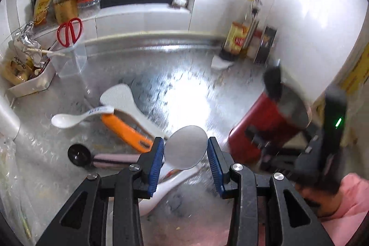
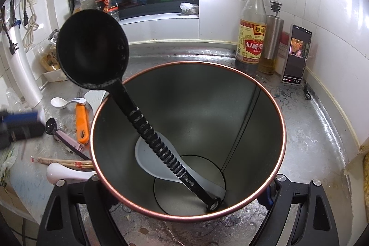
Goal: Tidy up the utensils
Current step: 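Lift the white plastic spoon and carry it toward the red holder with the left gripper, then lower the white spoon handle-first into the red holder and open the left gripper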
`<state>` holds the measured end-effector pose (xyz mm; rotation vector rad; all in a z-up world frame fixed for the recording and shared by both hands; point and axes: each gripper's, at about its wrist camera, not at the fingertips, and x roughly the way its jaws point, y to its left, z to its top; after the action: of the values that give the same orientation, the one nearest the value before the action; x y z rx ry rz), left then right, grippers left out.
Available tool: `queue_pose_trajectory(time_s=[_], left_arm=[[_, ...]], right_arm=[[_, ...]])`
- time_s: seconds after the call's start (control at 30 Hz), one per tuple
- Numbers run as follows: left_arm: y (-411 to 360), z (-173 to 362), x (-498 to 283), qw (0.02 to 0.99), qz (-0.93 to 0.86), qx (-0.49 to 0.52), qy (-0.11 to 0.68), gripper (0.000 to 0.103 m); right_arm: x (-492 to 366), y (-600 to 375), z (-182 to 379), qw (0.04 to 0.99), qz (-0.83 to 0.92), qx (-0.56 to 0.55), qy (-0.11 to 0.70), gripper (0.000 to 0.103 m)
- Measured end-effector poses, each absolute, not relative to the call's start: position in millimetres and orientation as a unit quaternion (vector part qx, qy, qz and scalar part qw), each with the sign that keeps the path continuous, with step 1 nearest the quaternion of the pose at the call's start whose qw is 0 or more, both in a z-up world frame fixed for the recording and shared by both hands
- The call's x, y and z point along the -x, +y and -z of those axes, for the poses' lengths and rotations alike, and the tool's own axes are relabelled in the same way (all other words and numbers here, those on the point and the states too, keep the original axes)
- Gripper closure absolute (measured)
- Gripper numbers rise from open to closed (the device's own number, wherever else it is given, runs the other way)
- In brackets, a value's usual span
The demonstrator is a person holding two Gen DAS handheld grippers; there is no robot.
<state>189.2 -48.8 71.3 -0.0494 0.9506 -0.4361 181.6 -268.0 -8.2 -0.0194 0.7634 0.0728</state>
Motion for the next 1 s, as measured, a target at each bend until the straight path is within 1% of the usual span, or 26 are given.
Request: queue_pose_trajectory(time_s=[0.3,0.6,0.8,1.0], left_arm=[[-57.0,-113.0,-209.5,0.871,0.245,0.063,0.420,0.063],[-91.4,-161.4,-226.7,0.856,0.334,0.100,0.382,0.063],[-119.9,-178.7,-233.2,0.824,0.404,0.133,0.375,0.063],[-140.4,-182.9,-239.7,0.800,0.450,0.154,0.365,0.063]], right_arm=[[-181.6,-266.2,7.6,0.927,-0.042,0.014,0.373,0.012],[-184.3,-266.4,7.2,0.925,-0.047,0.016,0.376,0.012],[-186.2,-266.4,6.9,0.925,-0.051,0.018,0.377,0.012],[-188.7,-265.2,7.0,0.924,-0.053,0.020,0.377,0.012]])
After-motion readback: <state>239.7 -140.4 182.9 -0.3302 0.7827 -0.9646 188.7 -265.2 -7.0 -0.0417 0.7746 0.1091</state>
